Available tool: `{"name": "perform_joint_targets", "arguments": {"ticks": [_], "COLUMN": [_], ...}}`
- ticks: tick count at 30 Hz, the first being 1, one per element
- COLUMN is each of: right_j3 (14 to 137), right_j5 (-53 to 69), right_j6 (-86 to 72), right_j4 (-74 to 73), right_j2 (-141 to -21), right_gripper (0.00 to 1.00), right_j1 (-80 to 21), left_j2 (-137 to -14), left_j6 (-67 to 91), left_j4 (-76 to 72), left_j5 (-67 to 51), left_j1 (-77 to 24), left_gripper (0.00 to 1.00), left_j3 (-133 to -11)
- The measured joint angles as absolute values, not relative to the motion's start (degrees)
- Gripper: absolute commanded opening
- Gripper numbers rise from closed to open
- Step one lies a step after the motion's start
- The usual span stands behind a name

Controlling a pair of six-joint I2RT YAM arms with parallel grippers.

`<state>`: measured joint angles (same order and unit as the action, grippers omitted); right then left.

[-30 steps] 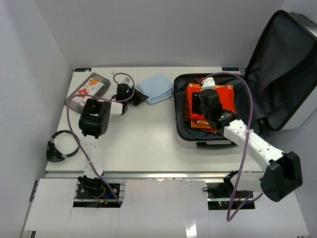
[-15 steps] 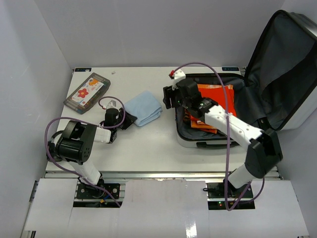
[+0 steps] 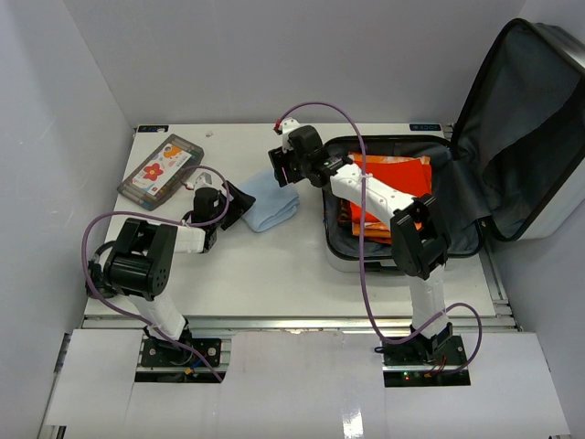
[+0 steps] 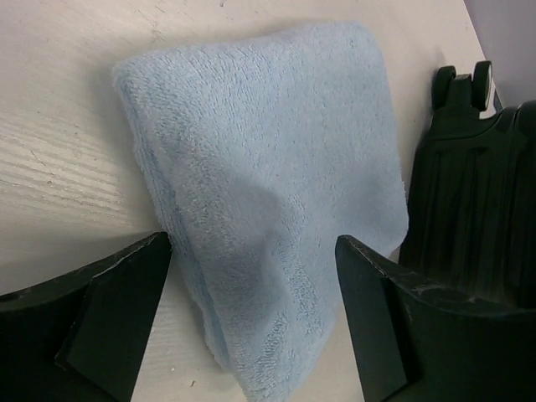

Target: Pack the luggage

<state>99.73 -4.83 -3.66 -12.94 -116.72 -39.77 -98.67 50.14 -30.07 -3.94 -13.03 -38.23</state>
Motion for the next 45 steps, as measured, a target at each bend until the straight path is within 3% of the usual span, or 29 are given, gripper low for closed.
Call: {"name": "perform_joint_targets", "arguments": {"ticks": [4, 7, 12, 16, 23, 28, 40, 43, 45], "right_j3": [99.9, 101.0, 103.0, 103.7, 103.7, 104.2, 105.6, 105.6, 105.6], "right_j5": [-5.0, -5.1, -5.1, -4.8, -3.8, -0.6, 3.8, 4.1, 4.6], "right_j6": [-3.3, -2.9, -2.6, -2.4, -2.0, -2.4, -6.6, -7.5, -8.1], "right_j4": [-13.9, -14.1, -14.1, -14.1, -15.3, -15.2, -15.7, -16.0, -16.1], "right_j2": [-117.1, -117.9, -120.4, -122.7, -124.2, -125.2, -133.1, -133.1, -133.1], "right_gripper": [0.67, 0.67, 0.72, 0.76, 0.82, 0.82, 0.79, 0.6, 0.31], "right_j1": [-39.8, -39.8, -39.7, -39.7, -39.7, -39.7, -39.7, -39.7, -39.7], "left_j2": [-99.5, -100.7, -103.3, -104.1, -99.8, -94.2, -93.6, -93.5, -93.5], "left_j6": [50.7, 50.7, 51.1, 51.1, 50.2, 48.9, 47.1, 47.0, 47.0], "left_j4": [-30.9, -32.1, -34.6, -35.4, -35.2, -32.7, -31.9, -31.9, -31.9], "left_j5": [-4.0, -4.3, -5.1, -5.6, -5.8, -5.2, -4.4, -4.2, -4.2], "left_j1": [-12.8, -12.7, -12.4, -12.3, -12.3, -12.3, -12.3, -12.3, -12.3], "left_gripper": [0.78, 0.63, 0.18, 0.02, 0.0, 0.0, 0.0, 0.0, 0.0], "left_j3": [-38.4, -38.5, -38.3, -37.8, -33.1, -28.7, -28.5, -28.5, -28.5]}}
